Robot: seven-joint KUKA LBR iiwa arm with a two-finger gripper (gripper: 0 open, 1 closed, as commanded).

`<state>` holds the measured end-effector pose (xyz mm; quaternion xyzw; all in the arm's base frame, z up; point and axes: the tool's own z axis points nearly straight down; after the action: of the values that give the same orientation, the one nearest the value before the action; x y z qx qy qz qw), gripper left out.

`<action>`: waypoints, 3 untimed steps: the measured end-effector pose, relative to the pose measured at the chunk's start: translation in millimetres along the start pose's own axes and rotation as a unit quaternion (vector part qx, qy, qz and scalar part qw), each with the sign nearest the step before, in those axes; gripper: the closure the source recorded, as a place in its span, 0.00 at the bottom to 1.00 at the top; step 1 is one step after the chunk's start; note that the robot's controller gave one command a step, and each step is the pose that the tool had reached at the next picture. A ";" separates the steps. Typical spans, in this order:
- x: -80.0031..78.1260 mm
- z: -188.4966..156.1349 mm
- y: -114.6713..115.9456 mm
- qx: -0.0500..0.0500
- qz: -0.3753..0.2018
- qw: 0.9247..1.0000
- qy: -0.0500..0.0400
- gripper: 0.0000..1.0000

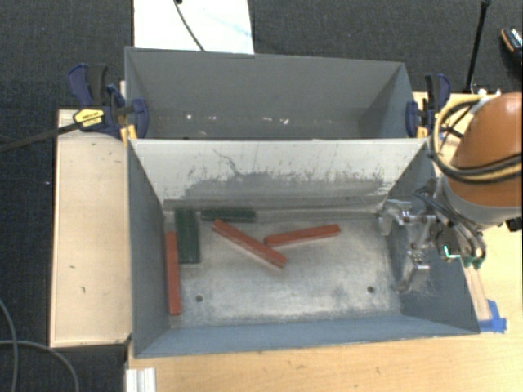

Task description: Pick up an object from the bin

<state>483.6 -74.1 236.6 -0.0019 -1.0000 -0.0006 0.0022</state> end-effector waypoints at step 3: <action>-97.0 165.4 45.7 0.001 -0.065 0.998 -0.003 1.00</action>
Offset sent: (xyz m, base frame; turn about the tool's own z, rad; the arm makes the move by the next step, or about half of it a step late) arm 0.0848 0.0248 -0.0939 0.0094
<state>580.0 -28.6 70.8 0.0631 -0.9980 -0.0002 -0.0008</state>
